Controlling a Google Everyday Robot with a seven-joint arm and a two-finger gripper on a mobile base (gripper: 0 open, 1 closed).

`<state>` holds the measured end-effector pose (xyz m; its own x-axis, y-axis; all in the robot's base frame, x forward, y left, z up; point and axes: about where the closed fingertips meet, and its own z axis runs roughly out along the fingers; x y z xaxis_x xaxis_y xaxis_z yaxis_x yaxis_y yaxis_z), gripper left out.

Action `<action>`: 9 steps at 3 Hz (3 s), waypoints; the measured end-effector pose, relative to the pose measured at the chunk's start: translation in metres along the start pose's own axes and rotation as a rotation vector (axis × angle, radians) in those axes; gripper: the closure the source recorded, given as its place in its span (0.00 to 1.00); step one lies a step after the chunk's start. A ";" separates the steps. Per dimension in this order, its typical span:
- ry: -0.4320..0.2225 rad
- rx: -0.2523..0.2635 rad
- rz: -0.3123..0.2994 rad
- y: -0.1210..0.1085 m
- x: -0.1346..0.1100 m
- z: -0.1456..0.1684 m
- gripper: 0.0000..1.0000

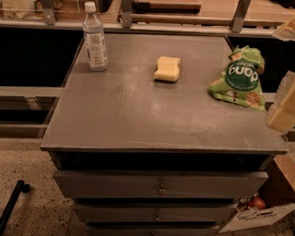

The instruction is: Move green rice chip bag near blue plastic bottle

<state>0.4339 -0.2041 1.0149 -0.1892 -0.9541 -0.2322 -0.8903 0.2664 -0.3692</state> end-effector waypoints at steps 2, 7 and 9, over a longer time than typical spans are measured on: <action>0.028 0.030 -0.023 -0.006 0.000 0.004 0.00; -0.051 0.078 0.386 -0.196 0.015 0.174 0.00; -0.042 0.138 0.485 -0.205 0.018 0.189 0.00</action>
Offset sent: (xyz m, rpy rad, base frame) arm 0.0238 -0.0075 -0.0131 -0.1114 -0.0424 0.0058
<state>0.6913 -0.2497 0.9167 -0.5481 -0.7105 -0.4415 -0.6407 0.6959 -0.3245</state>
